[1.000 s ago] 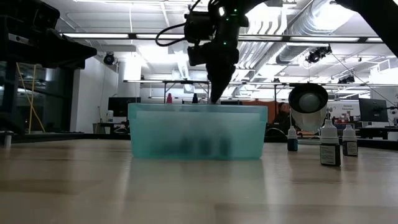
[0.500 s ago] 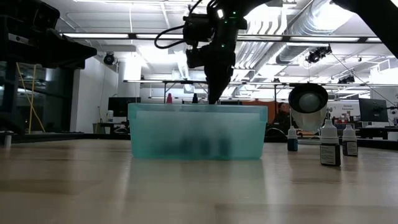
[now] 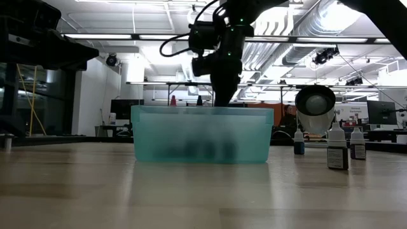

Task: Pick & Place food coloring
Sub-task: Put the big violet food coloring bottle into the green bin, then put the big blue food coloring bottle into the green bin

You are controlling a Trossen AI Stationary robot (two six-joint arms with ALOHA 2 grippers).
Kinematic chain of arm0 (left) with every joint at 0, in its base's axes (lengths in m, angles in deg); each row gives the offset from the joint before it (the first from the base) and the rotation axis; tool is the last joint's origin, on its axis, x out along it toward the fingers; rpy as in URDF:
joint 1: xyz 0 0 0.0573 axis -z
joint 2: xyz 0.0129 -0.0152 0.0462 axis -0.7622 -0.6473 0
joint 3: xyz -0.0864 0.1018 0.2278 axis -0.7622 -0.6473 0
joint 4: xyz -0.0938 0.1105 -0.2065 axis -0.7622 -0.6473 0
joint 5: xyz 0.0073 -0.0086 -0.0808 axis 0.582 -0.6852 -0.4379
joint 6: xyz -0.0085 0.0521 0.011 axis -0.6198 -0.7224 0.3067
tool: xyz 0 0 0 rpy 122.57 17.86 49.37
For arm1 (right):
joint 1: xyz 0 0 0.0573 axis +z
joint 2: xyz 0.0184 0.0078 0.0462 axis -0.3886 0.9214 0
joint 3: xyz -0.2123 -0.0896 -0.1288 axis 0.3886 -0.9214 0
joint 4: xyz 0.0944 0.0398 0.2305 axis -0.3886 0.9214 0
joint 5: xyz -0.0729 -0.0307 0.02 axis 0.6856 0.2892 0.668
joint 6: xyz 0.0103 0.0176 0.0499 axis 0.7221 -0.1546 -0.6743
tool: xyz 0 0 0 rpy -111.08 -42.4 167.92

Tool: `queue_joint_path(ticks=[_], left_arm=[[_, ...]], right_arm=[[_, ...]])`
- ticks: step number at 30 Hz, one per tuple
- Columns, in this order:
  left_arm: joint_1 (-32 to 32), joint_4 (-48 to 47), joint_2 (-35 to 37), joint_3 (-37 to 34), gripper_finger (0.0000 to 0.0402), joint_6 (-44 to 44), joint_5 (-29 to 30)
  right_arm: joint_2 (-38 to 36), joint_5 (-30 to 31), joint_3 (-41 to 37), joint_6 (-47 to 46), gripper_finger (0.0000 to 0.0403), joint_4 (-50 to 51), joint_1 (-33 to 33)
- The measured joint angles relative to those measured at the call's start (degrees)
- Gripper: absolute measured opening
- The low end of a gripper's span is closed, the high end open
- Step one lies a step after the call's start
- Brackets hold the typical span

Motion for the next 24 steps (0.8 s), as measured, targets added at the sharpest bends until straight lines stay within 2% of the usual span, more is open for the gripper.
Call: queue_joint_path(ticks=[14,24], left_arm=[[-0.02,0.00,0.02,0.00,0.0000,0.00,0.00],[-0.01,0.00,0.02,0.00,0.0000,0.00,0.00]], right_arm=[[-7.22,-0.45,0.01,1.77,0.0143,2.20,0.10],[-16.91,-0.13,0.02,3.30,0.0151,11.42,2.63]])
